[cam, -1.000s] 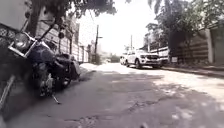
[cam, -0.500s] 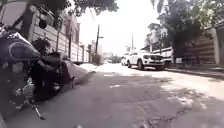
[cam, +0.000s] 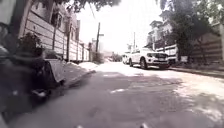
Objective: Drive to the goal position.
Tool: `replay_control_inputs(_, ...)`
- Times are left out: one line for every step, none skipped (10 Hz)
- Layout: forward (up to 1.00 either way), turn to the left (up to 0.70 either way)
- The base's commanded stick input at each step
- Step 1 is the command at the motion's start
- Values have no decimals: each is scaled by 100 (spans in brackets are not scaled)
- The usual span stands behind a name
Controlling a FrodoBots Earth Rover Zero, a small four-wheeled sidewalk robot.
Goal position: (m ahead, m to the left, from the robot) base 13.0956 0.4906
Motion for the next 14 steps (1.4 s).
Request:
replay_control_inputs(100, 0)
replay_control_inputs(100, 0)
replay_control_inputs(100, 0)
replay_control_inputs(100, 0)
replay_control_inputs(100, 0)
replay_control_inputs(100, 0)
replay_control_inputs(100, 0)
replay_control_inputs(100, 0)
replay_control_inputs(100, 0)
replay_control_inputs(100, 0)
replay_control_inputs(100, 0)
replay_control_inputs(100, 0)
replay_control_inputs(100, 0)
replay_control_inputs(100, 0)
